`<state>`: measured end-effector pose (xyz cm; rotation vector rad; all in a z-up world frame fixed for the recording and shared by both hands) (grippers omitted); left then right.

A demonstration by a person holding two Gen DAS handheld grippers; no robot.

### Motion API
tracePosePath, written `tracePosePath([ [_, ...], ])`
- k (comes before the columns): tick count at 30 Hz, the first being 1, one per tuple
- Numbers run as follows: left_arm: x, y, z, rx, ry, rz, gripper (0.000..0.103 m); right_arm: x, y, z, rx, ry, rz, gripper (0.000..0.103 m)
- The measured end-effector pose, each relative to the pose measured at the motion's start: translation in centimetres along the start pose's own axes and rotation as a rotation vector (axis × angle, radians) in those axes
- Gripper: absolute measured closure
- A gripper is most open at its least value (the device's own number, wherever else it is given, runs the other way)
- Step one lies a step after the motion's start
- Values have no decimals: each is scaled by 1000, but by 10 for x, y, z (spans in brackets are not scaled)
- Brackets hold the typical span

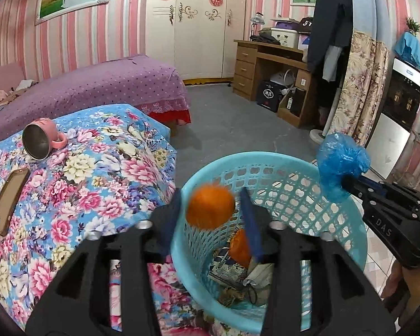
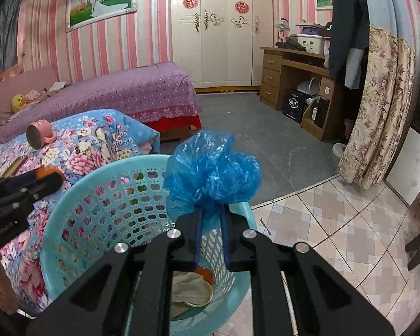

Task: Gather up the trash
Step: 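Open the left gripper dropping the orange while the right releases the blue bag into the basket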

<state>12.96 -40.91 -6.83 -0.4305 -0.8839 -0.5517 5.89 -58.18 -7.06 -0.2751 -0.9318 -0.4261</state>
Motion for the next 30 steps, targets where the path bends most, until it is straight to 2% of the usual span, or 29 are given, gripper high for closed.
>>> tracePosePath([
  [1,1,2,1,10,-6,3,29,0,0,0,0,0,-1,91],
  [5,5,12,7,56,-32,-14,13,-1,2,-2,-6,7,6,91],
  [8,6,29,15,98,-44,-10,8,-1,2,-3,-8,7,6,91],
  [16,7,64,33,133,-52,43,7,2,12,-4,-3,0,12,89],
  [18,6,70,40,146,-62,43,6,2,15,-4,-11,-3,13,73],
  [19,5,72,44,153,-65,40,6,2,17,-4,-14,-5,11,48],
  [20,5,74,47,161,-67,35,6,3,18,-3,-14,-15,5,35],
  [22,3,79,53,175,-73,29,6,4,22,-1,-6,-22,-3,35],
  [25,1,89,67,193,-82,30,6,7,29,6,-15,-44,-9,16],
  [30,-4,110,93,215,-92,47,6,10,44,18,-19,-62,-18,5],
])
Point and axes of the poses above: each gripper's, at about its wrist camera, not at the fingertips, and z roughly against the way its jaws point, y to its left, x to its top, the point moved 5 cm from there along -z, roughly the way its jaws point, and after that the axes turned 8 degrees about -x, right-handed, at the moved point
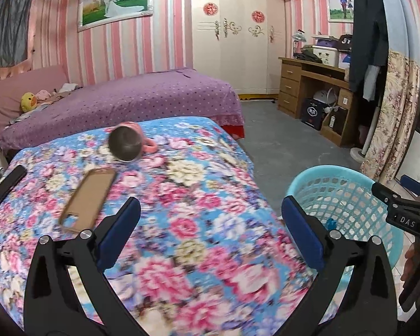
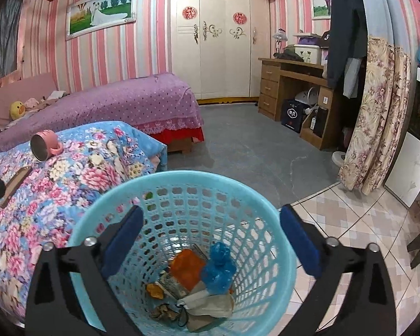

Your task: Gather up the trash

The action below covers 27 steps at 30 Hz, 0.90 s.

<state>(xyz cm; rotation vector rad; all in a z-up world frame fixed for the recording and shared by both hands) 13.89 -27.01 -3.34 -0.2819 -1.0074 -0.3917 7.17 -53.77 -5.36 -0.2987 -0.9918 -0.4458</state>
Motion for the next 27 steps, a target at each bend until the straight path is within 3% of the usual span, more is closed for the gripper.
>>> tracePosePath([
  [4,-1,25,24,33,-22,10,6,4,17,14,13,-6,-6,5],
  [13,-17,88,91,114,-70,28,6,17,80,72,132,-71,-16,5],
  [18,-33,110,118,137,-83,50,6,-6,120,107,200,-71,3,5],
  [27,-65,130,140,166,-91,53,5,-30,176,147,248,-148,98,5],
])
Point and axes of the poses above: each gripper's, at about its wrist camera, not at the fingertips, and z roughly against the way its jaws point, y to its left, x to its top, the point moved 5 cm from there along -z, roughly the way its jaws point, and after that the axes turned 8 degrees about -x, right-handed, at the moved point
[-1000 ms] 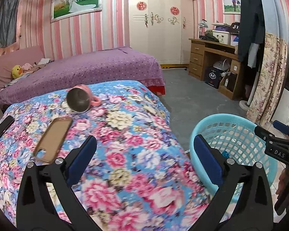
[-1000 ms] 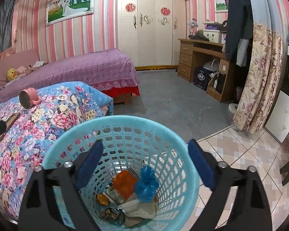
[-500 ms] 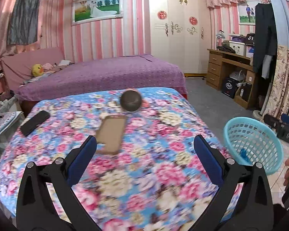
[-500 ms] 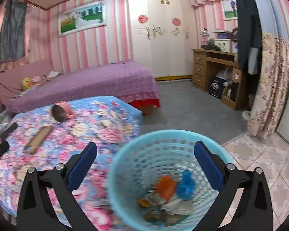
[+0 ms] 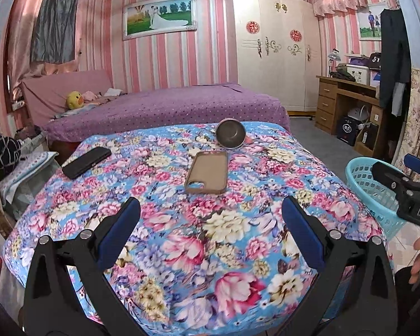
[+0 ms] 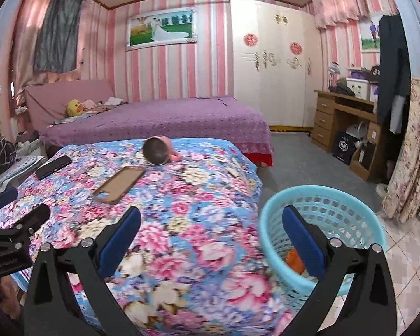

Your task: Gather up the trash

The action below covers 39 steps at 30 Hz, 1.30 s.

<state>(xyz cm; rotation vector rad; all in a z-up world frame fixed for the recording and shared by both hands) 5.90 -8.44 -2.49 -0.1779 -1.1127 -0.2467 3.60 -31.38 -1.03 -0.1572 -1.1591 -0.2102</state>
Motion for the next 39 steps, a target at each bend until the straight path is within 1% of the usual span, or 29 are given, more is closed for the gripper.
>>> tracePosePath([
  [3,-2,8,1,3,-13,15,5,-2,11,4,18,-9,7,5],
  [7,-5,21,1,7,-17,43,5,-1,22,7,17,-34,36,4],
  [10,-3,27,0,19,-21,61,5,0,23,9,20,-42,26,5],
  [16,0,32,0,14,-32,80,5,5,29,9,11,-68,41,5],
  [19,-1,31,-2,16,-29,75,5,6,31,10,-1,-81,57,5],
  [23,1,29,0,25,-46,54,5,6,33,9,-3,-80,61,4],
  [39,1,25,2,34,-53,36,5,6,29,9,-11,-81,59,5],
])
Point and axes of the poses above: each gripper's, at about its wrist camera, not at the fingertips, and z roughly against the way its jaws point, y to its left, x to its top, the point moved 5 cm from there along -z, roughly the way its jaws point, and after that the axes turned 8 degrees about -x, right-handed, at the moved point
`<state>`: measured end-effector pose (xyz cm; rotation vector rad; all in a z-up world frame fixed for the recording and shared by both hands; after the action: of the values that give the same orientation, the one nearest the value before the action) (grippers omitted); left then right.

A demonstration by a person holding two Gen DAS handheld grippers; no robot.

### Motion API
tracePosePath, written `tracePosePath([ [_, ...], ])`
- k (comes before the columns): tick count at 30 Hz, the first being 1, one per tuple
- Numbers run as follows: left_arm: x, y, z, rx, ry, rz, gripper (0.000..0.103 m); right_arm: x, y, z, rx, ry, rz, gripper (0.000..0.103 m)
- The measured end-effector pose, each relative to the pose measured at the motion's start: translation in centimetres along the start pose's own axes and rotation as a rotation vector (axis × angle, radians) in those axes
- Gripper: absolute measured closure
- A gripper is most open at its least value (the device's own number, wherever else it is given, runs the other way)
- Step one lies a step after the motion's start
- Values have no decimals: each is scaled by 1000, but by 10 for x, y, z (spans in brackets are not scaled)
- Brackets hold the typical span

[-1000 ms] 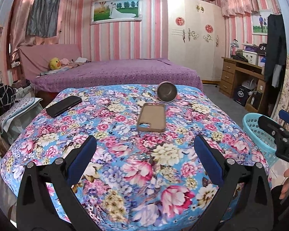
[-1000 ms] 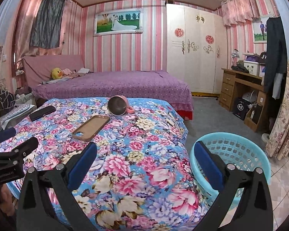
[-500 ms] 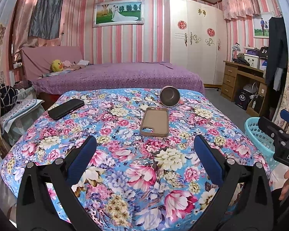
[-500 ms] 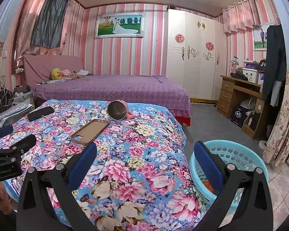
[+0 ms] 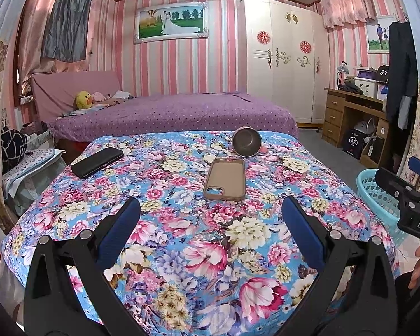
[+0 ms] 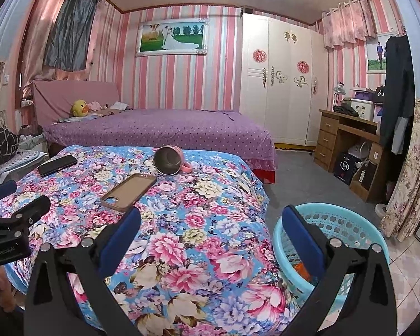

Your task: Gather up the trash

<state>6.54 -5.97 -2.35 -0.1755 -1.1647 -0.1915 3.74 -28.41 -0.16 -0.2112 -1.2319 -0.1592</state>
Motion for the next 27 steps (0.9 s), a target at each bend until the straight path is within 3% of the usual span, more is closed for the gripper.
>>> tracePosePath([
  [27,-1,4,0,2,3,13,5,0,-1,1,-1,-4,1,5],
])
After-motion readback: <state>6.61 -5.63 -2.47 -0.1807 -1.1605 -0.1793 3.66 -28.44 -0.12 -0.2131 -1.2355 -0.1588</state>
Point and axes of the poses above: each gripper's, at about its wrist camera, not at the fingertips, and z roughly against the way its jaws point, y to its left, x to its top, the point moved 5 cm from there along -z, roughly the way its jaws point, and after that the axes turned 8 degrees about -x, right-handed, at the moved point
